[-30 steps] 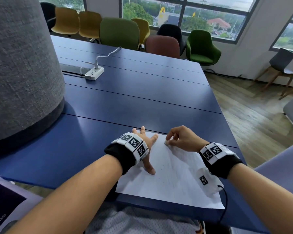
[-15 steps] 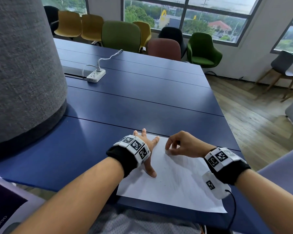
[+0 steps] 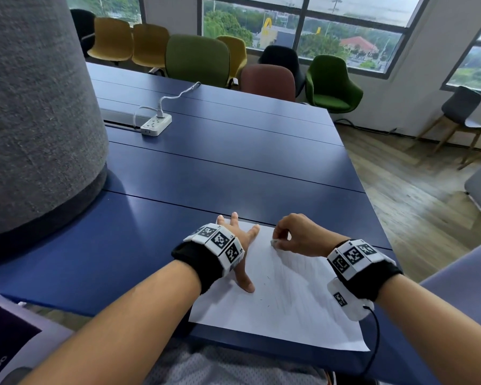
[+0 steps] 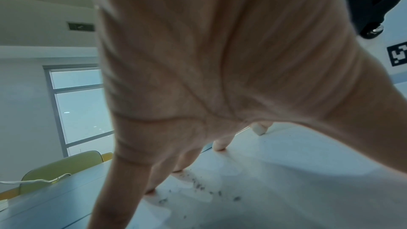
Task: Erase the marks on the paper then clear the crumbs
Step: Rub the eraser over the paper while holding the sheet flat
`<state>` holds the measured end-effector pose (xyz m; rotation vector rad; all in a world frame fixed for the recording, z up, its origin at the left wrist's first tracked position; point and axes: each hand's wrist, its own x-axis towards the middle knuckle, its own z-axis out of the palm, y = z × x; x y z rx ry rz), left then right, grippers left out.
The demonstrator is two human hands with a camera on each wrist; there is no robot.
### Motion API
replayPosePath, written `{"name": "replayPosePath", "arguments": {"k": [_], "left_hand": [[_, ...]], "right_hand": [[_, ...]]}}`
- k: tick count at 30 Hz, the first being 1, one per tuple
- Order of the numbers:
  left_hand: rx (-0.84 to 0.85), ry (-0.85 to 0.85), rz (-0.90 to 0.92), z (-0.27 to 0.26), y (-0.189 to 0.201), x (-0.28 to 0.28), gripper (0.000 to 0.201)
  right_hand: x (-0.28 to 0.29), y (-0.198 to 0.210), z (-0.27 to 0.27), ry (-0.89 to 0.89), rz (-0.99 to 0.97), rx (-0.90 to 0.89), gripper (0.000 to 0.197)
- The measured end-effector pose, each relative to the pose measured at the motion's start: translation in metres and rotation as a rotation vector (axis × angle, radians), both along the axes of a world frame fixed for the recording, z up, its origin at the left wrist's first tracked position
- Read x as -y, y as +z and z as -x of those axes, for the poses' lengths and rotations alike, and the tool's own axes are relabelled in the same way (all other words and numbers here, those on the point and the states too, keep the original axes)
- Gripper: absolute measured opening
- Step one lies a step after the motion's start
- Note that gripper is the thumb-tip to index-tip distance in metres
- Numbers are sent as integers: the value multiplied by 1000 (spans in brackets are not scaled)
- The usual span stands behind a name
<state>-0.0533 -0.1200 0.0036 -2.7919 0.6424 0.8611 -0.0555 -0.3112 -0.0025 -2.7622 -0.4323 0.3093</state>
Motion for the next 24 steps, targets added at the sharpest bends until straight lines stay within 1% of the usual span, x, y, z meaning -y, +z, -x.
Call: {"name": "replayPosePath", "arguments": {"k": [2,3,4,6,8,9,12,13,16,17,20,21,24], "left_hand": [[1,1,-7,0,0,1,144],[1,0,-9,1,0,1,144],[0,-1,-7,1,0,1,144],[-2,-1,3,0,-1,0,144],[-1,1,8,-1,-1,0,144],[-2,1,7,-1,-1,0,144],[-7,3,2,0,0,0,144],[-9,3,2,0,0,0,144],[-5,3,8,0,0,0,143],[-3,3,8,0,0,0,144],[-2,0,-3,1,1,0,144],[-3,1,-5,1,1,0,144],[-5,3,2,0,0,0,144]], "right_hand": [[-1,4,2,63,20,-93,11],[-1,5,1,67,31,-113,10],[-1,7,-1,47,36,-105,11],[-2,5,-5,-12,51,-32,13],[-5,3,-2,-14,75,19,12],[-7,2,1,15,76,0,11],[-10,6,8,111,57,-139,7],[-10,6,7,104,50,-136,8],[-8,4,9,51,38,-37,11],[-8,2,12,61,27,-40,11],[-8,5,21,139,-4,-183,9],[-8,7,21,141,-1,-196,10],[-8,6,16,69,-17,-77,10]]}}
